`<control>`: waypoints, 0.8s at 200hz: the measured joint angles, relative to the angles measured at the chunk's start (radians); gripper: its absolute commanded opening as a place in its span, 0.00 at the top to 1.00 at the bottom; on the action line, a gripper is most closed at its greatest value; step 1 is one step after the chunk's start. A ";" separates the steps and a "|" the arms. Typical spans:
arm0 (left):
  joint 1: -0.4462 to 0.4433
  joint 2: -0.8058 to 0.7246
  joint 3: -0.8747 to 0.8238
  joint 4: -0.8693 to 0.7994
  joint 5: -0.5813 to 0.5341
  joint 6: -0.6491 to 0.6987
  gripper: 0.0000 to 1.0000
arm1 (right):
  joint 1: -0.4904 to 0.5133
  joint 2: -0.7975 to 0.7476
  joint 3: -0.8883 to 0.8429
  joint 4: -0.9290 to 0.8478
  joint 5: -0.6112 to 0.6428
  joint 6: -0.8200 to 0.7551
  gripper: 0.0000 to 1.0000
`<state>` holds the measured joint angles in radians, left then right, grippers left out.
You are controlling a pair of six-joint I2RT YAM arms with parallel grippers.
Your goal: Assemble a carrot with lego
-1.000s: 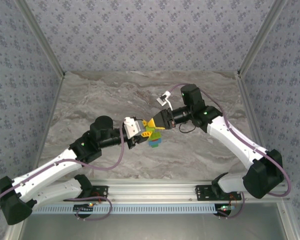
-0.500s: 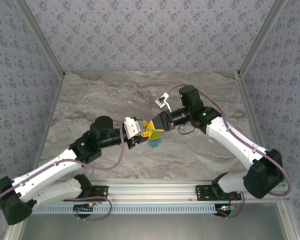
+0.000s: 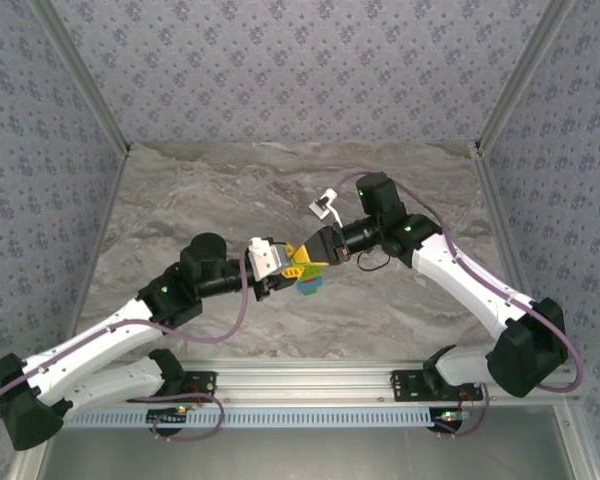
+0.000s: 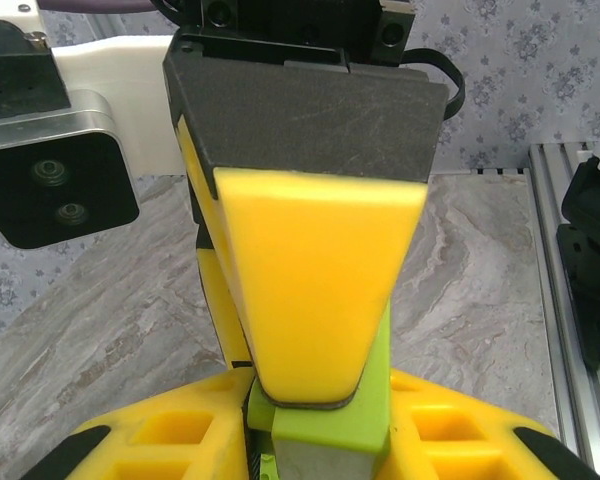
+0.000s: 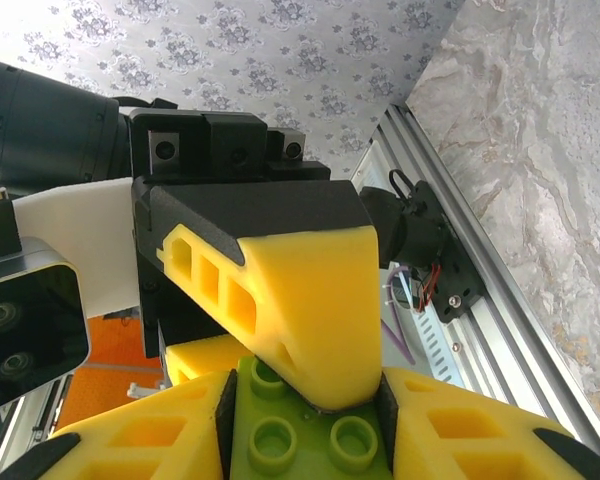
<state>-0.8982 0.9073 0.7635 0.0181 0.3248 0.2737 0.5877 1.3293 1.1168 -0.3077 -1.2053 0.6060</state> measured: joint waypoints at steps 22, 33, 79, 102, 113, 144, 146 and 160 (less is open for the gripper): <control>-0.002 -0.001 0.000 -0.007 0.004 0.000 0.70 | 0.003 0.000 0.000 -0.012 -0.002 -0.016 0.58; -0.002 -0.002 0.000 -0.009 0.004 0.000 0.70 | 0.004 0.000 0.000 -0.016 -0.002 -0.022 0.57; -0.002 -0.004 0.000 -0.017 0.009 0.000 0.70 | 0.009 0.000 0.000 -0.023 -0.002 -0.035 0.59; -0.002 -0.004 0.000 -0.018 0.012 0.006 0.70 | 0.009 0.000 0.000 -0.030 -0.003 -0.039 0.60; -0.002 -0.004 0.000 -0.019 0.013 0.006 0.69 | 0.009 0.000 0.000 -0.033 -0.003 -0.042 0.61; -0.002 -0.005 0.000 -0.023 0.020 0.008 0.69 | 0.011 0.000 0.005 -0.053 -0.003 -0.051 0.66; -0.002 -0.005 0.000 -0.023 0.020 0.008 0.69 | 0.011 0.000 0.006 -0.056 -0.003 -0.053 0.66; -0.004 -0.005 0.000 -0.023 0.020 0.010 0.66 | 0.014 0.000 0.011 -0.064 -0.003 -0.056 0.67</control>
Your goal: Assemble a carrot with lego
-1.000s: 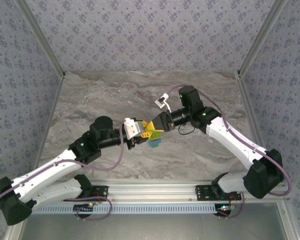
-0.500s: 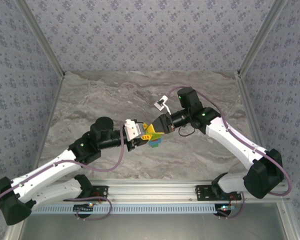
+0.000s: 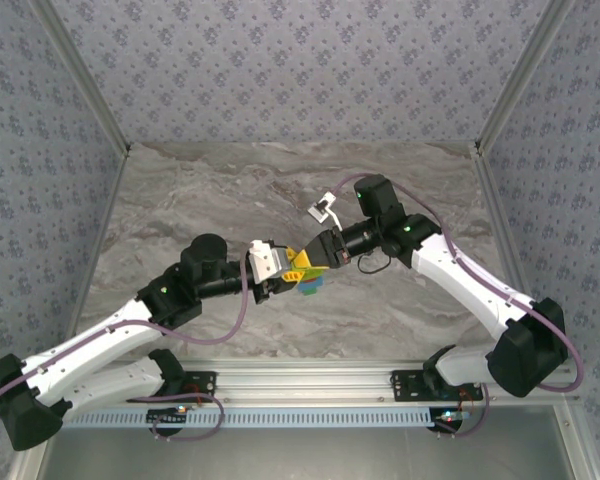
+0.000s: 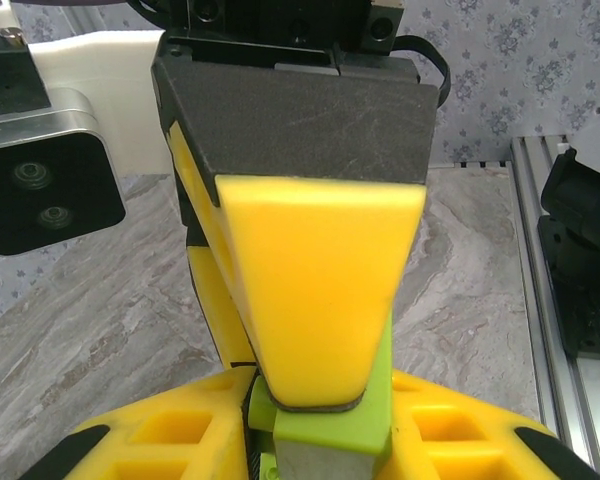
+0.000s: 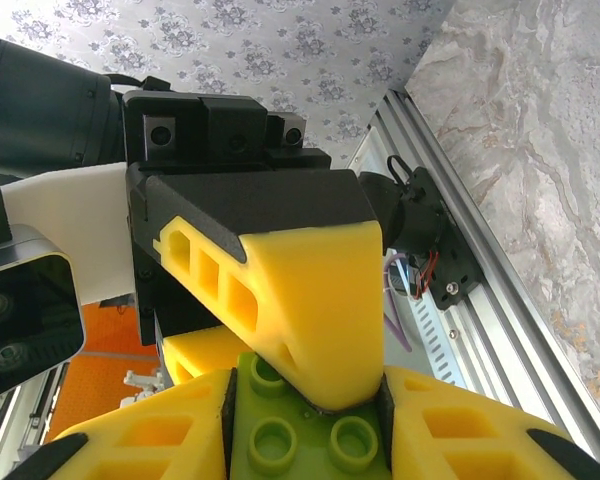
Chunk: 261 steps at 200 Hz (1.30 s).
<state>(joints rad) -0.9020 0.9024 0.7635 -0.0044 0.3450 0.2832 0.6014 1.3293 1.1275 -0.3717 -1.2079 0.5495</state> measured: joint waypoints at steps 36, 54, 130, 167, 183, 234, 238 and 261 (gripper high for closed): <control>-0.002 -0.005 0.000 0.002 -0.021 0.002 0.37 | 0.014 0.000 0.009 -0.026 -0.002 -0.024 0.68; -0.002 -0.005 0.000 0.000 -0.042 -0.008 0.20 | 0.013 0.000 0.019 -0.053 -0.007 -0.043 0.68; -0.001 -0.024 -0.039 0.003 -0.097 -0.021 0.17 | -0.090 0.000 0.114 -0.216 0.024 -0.179 0.67; 0.013 -0.026 -0.137 0.063 -0.117 -0.062 0.08 | -0.124 0.000 0.195 -0.368 0.187 -0.331 0.67; 0.025 -0.032 -0.196 0.080 -0.130 -0.097 0.03 | -0.131 0.000 0.211 -0.420 0.285 -0.384 0.67; 0.079 -0.034 -0.312 0.162 -0.121 -0.171 0.03 | -0.132 0.011 0.302 -0.535 0.552 -0.491 0.67; 0.083 -0.025 -0.313 0.174 -0.116 -0.177 0.03 | -0.132 0.011 0.307 -0.538 0.562 -0.496 0.67; 0.097 0.063 -0.313 0.238 -0.093 -0.191 0.03 | -0.132 0.013 0.322 -0.550 0.596 -0.514 0.67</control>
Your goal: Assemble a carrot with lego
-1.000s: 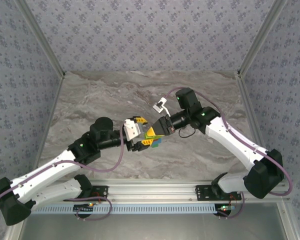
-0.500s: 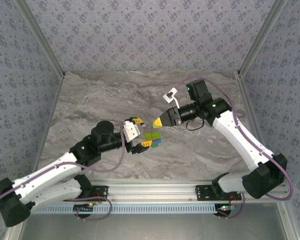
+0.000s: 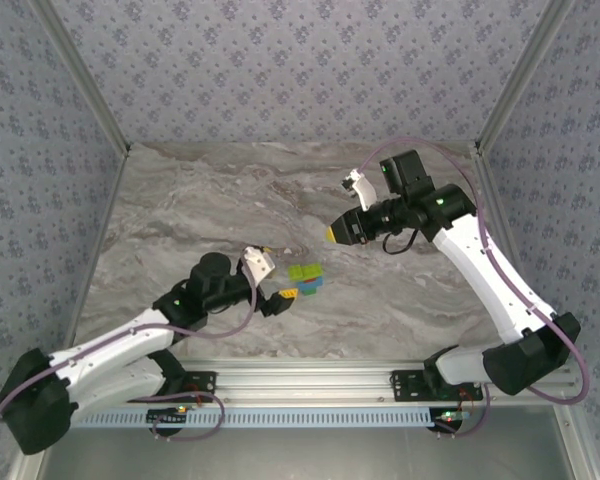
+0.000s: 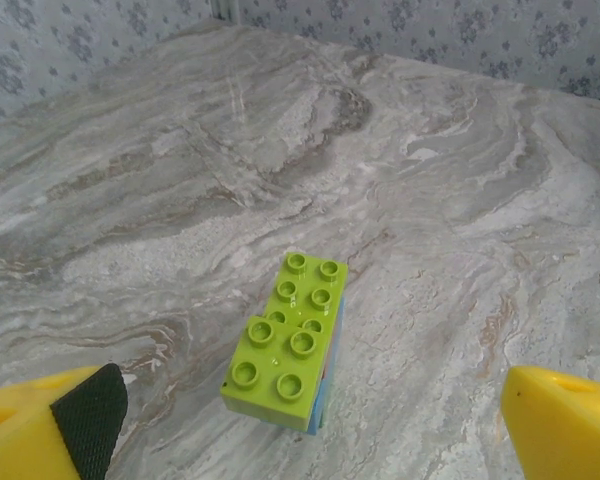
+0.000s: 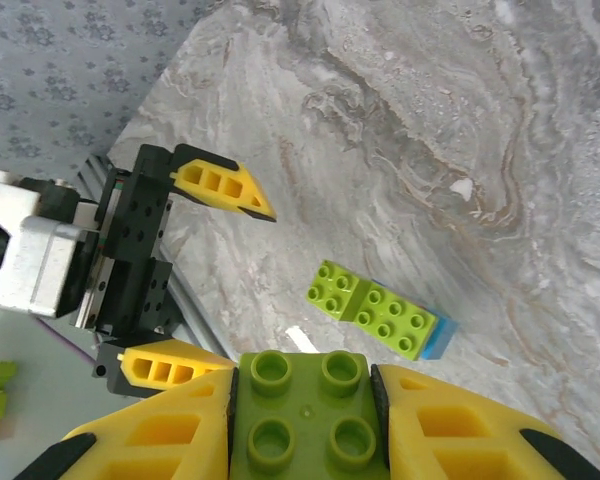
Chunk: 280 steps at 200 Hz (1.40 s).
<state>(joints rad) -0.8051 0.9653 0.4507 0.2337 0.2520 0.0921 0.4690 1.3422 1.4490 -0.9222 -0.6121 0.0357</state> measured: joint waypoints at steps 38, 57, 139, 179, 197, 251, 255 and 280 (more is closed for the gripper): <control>0.014 0.158 0.000 0.058 0.060 0.000 0.03 | 0.000 0.003 0.000 -0.015 0.011 -0.003 0.67; 0.020 0.200 0.015 0.063 0.080 0.001 0.03 | 0.000 0.003 0.000 -0.019 0.011 -0.003 0.67; 0.053 0.431 0.145 0.140 0.165 0.023 0.04 | 0.000 0.005 0.000 -0.021 0.006 -0.004 0.67; 0.053 0.508 0.162 0.164 0.198 0.023 0.05 | -0.002 0.007 0.000 -0.026 0.007 -0.015 0.67; 0.053 0.521 0.162 0.167 0.206 0.024 0.06 | -0.006 0.007 0.000 -0.032 0.011 -0.023 0.67; 0.053 0.544 0.179 0.167 0.209 0.043 0.10 | -0.009 0.009 0.000 -0.040 0.079 -0.039 0.68; 0.053 0.544 0.179 0.167 0.209 0.043 0.11 | -0.009 0.009 0.000 -0.040 0.083 -0.041 0.68; 0.053 0.555 0.181 0.167 0.210 0.053 0.16 | -0.009 0.009 0.000 -0.040 0.103 -0.045 0.68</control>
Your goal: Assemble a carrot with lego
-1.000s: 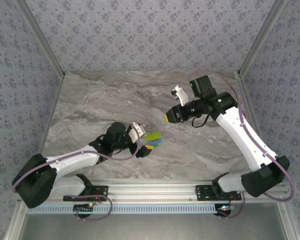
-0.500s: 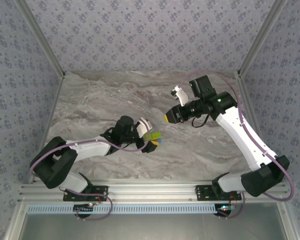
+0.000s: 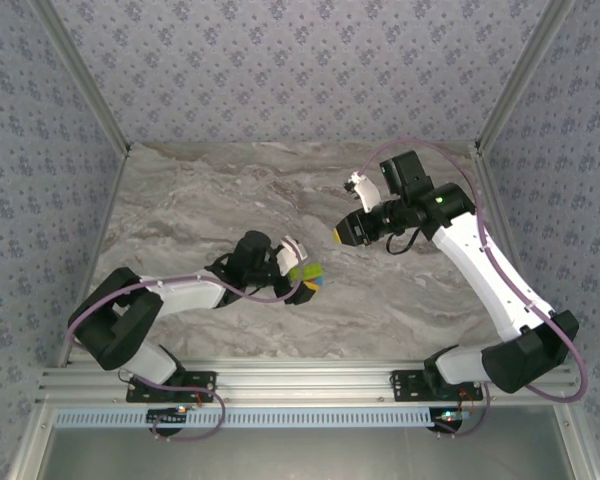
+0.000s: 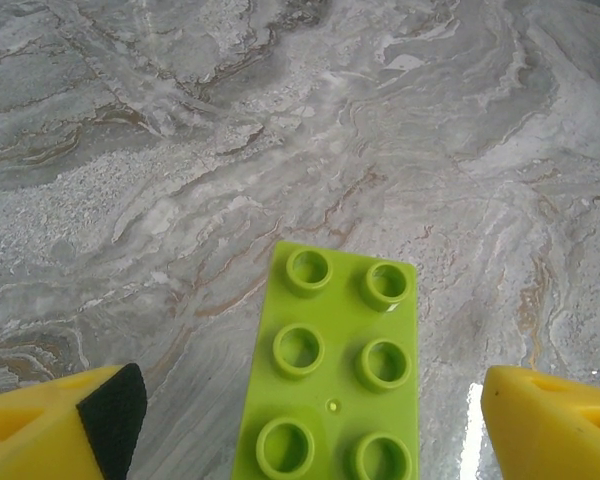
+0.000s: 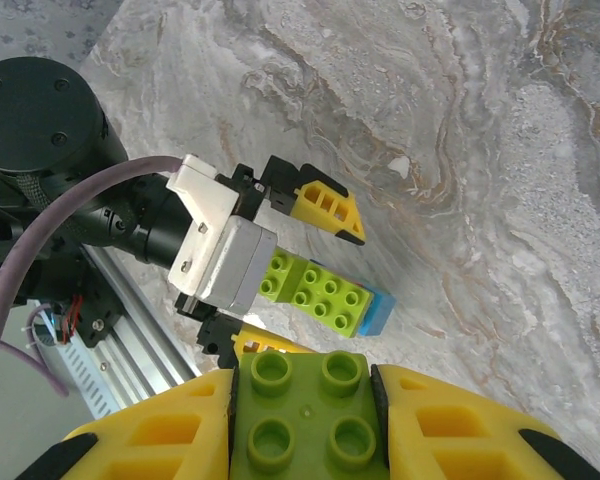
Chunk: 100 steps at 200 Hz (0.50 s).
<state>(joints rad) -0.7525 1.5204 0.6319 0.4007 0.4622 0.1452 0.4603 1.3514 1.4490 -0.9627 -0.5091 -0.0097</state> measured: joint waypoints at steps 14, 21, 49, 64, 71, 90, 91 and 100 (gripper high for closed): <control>0.000 0.008 0.001 -0.001 0.002 0.003 0.19 | 0.000 0.000 0.000 0.000 0.002 0.000 0.68; 0.000 0.011 0.001 -0.001 0.002 0.006 0.20 | 0.000 0.000 0.000 0.000 0.002 0.000 0.68; -0.002 0.029 0.011 -0.005 0.002 0.018 0.28 | 0.000 0.000 0.000 0.000 0.001 0.000 0.68; -0.002 0.038 0.014 -0.004 0.002 0.025 0.31 | 0.000 0.000 0.000 0.000 0.001 0.000 0.68; -0.002 0.039 0.014 -0.006 0.002 0.027 0.32 | 0.000 0.000 0.000 0.000 0.001 0.000 0.68; -0.002 0.039 0.015 -0.007 0.001 0.029 0.38 | 0.000 0.000 0.000 0.000 0.001 0.000 0.68; -0.002 0.039 0.015 -0.007 0.002 0.031 0.38 | 0.000 0.000 0.000 0.000 0.001 0.000 0.68; -0.002 0.039 0.015 -0.007 0.002 0.031 0.39 | 0.000 0.000 0.000 0.000 0.001 0.000 0.67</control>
<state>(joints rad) -0.7547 1.5589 0.6468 0.3935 0.4637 0.1761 0.4603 1.3514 1.4490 -0.9630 -0.5083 -0.0097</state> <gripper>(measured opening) 0.622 0.335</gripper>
